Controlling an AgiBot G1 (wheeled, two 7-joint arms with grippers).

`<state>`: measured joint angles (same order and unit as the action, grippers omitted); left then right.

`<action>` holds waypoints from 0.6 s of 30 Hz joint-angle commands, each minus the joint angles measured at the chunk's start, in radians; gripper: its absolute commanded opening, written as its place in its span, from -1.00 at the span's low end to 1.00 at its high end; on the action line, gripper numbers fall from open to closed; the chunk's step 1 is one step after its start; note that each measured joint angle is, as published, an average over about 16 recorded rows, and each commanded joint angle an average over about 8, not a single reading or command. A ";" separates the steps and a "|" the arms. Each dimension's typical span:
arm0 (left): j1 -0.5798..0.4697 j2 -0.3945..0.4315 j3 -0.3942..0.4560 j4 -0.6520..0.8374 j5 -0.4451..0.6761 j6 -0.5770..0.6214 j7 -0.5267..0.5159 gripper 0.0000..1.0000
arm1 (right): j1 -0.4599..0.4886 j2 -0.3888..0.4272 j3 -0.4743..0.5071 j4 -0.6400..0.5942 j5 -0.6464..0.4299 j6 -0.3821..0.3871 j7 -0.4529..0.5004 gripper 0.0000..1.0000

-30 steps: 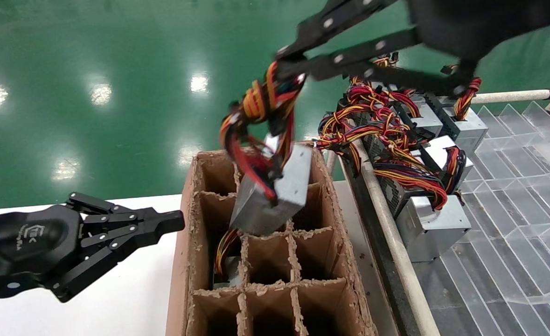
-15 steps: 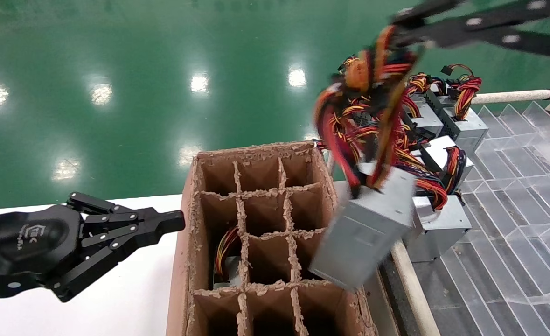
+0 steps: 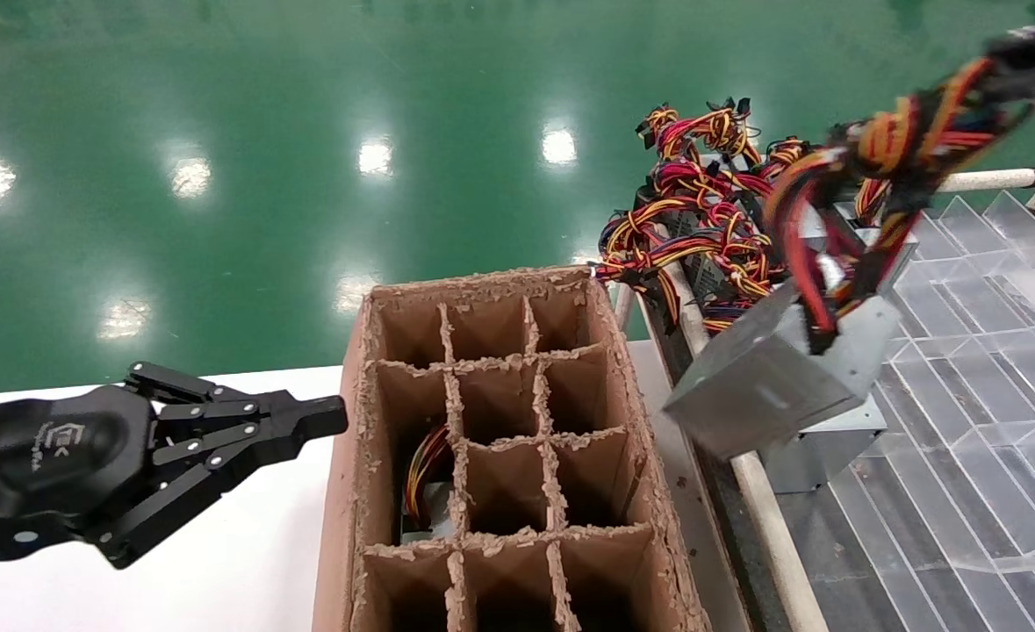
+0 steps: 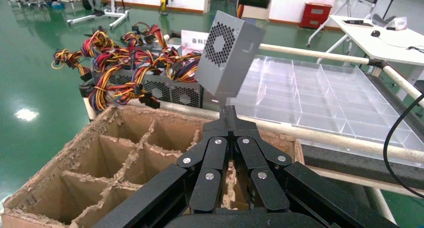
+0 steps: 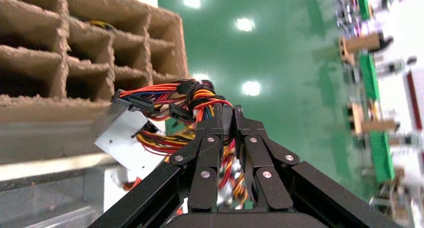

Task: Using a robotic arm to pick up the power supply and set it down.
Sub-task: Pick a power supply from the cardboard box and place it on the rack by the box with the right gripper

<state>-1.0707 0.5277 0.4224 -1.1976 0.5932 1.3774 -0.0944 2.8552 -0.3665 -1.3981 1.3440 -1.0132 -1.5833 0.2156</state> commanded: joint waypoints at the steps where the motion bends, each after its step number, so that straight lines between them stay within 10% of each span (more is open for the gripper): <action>1: 0.000 0.000 0.000 0.000 0.000 0.000 0.000 -1.00 | 0.001 0.028 0.003 0.003 -0.018 -0.006 0.012 -1.00; 18: 0.000 0.000 0.000 0.000 0.000 0.000 0.000 -1.00 | -0.009 0.209 0.001 0.012 -0.035 -0.020 0.018 -1.00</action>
<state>-1.0707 0.5277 0.4224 -1.1976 0.5932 1.3774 -0.0944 2.8440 -0.1532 -1.3893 1.3556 -1.0282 -1.6018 0.2314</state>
